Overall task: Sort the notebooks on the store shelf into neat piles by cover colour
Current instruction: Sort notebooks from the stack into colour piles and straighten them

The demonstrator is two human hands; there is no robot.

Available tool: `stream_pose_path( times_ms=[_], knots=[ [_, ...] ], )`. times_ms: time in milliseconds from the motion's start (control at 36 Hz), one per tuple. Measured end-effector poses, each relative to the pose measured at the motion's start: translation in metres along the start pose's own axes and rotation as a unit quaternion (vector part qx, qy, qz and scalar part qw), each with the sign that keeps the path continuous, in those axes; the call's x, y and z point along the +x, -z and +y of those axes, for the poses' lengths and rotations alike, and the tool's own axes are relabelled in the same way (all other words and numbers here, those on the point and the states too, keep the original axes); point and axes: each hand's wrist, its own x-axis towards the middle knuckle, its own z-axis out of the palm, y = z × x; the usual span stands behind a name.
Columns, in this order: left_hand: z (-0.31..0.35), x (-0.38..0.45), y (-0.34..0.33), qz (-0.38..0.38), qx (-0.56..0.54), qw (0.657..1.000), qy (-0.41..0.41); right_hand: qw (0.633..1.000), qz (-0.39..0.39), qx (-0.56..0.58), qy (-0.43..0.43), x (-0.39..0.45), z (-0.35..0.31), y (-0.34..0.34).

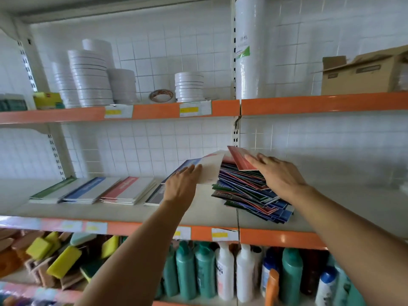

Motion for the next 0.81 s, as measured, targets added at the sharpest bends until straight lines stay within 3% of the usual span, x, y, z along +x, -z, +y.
stream_pose_path(
  times_ms=[389,806],
  knots=[
    [-0.107,-0.056,-0.003,-0.021,0.024,0.998,0.05,0.998,0.021,0.029,0.05,0.014,-0.117,0.023],
    [-0.22,-0.089,-0.02,-0.082,0.036,0.994,0.056,0.995,-0.05,0.061,0.067,0.034,-0.239,-0.004]
  ],
)
